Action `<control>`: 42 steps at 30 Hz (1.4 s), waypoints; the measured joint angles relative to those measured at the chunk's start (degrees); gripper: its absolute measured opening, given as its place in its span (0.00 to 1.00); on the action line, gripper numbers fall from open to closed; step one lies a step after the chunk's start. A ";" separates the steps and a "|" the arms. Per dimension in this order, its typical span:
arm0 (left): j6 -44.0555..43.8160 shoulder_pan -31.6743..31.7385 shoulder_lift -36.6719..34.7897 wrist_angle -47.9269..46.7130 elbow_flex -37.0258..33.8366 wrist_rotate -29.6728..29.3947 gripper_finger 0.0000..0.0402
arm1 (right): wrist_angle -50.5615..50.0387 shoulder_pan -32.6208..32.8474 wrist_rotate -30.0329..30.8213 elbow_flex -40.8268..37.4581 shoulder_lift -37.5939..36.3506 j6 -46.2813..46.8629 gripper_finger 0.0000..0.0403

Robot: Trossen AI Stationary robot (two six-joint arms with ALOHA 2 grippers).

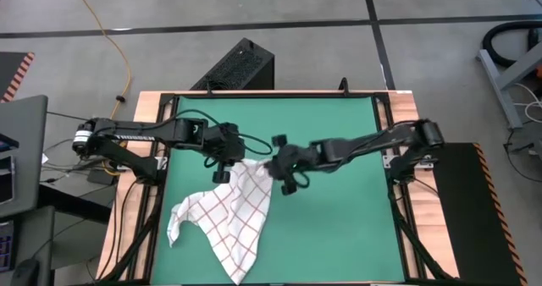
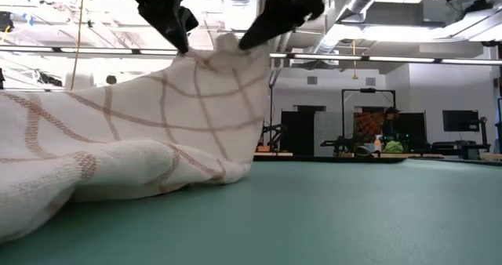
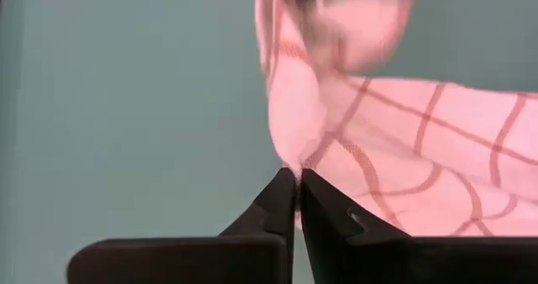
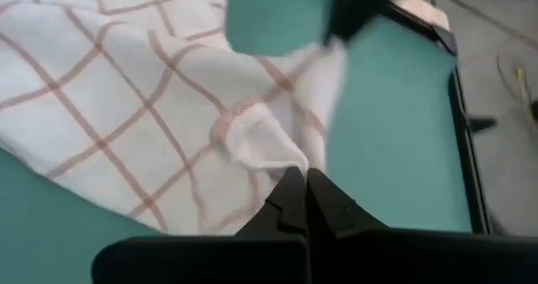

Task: Roll towel into tight, uniform cylinder
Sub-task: Roll the white patterned towel

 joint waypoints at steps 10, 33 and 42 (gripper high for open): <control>-6.00 -0.01 -0.02 -5.87 0.00 9.24 0.22 | -12.38 -1.26 -0.41 0.00 -5.50 9.36 0.02; -37.51 -12.62 -15.53 18.35 -34.57 -0.55 0.30 | -14.92 -0.52 -2.15 -0.02 -4.78 10.24 0.02; -41.31 -16.21 -15.47 24.42 -40.06 -4.37 0.30 | -14.92 -0.52 -2.15 -0.02 -4.78 10.14 0.02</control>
